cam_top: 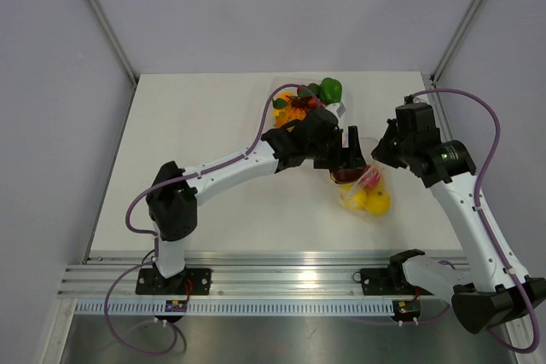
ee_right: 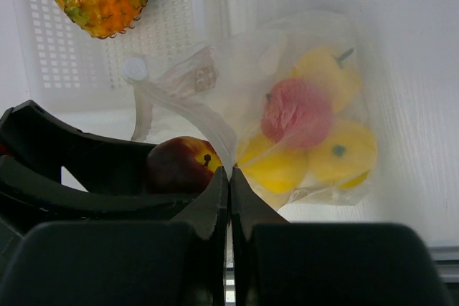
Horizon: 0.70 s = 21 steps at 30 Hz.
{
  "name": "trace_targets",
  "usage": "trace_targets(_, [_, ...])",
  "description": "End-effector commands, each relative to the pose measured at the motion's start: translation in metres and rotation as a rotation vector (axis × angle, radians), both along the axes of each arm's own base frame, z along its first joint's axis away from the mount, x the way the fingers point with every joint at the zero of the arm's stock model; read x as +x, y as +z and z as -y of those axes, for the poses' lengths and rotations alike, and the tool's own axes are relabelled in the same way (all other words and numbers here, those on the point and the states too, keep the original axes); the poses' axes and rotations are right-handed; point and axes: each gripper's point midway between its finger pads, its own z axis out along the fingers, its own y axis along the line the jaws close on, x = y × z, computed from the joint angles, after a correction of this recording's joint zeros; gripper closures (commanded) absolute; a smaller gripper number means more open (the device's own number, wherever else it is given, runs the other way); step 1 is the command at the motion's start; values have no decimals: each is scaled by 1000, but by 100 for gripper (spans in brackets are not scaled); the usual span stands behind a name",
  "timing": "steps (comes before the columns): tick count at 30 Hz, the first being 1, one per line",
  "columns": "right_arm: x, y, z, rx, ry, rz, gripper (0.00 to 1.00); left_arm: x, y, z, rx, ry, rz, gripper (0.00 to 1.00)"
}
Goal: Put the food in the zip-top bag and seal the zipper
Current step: Place the fake fruit in the zipper food storage bag.
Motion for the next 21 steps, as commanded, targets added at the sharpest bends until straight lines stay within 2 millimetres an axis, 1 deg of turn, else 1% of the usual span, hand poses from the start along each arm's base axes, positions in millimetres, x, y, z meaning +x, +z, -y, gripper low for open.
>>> trace_targets(1, [0,22,0,29,-5,67,96,-3,39,16,-96,-55,33,9])
trace_targets(3, [-1,19,1,22,-7,59,96,-6,47,15,-99,-72,52,1])
trace_targets(7, [-1,17,2,15,-5,57,96,-10,70,5,-90,-98,117,1])
trace_targets(10, [0,16,3,6,-7,55,96,-13,94,-9,-87,-104,183,1])
trace_targets(11, [1,16,3,7,-9,56,96,-15,107,-19,-87,-96,210,1])
trace_targets(13, [1,16,4,2,-11,56,96,-7,117,-33,-59,-68,275,1])
trace_targets(14, [0,16,4,2,-11,56,96,-2,127,-47,-60,-43,304,1])
trace_targets(15, [0,15,5,-3,-17,54,96,8,128,-56,-40,-13,338,3])
trace_targets(16, [-1,15,5,-3,-17,56,96,31,128,-74,-34,53,351,8])
trace_targets(17, [-1,14,6,-7,-18,55,96,43,118,-86,-17,96,333,13])
trace_targets(18, [-1,14,6,-7,-18,54,96,50,120,-94,-41,108,311,20])
trace_targets(19, [-2,14,6,-7,-17,54,96,62,118,-102,-49,132,305,23])
trace_targets(20, [-2,14,6,-7,-17,54,96,84,118,-118,-44,186,312,24])
trace_targets(21, [-2,14,6,-6,-19,53,96,98,108,-123,-11,208,312,25])
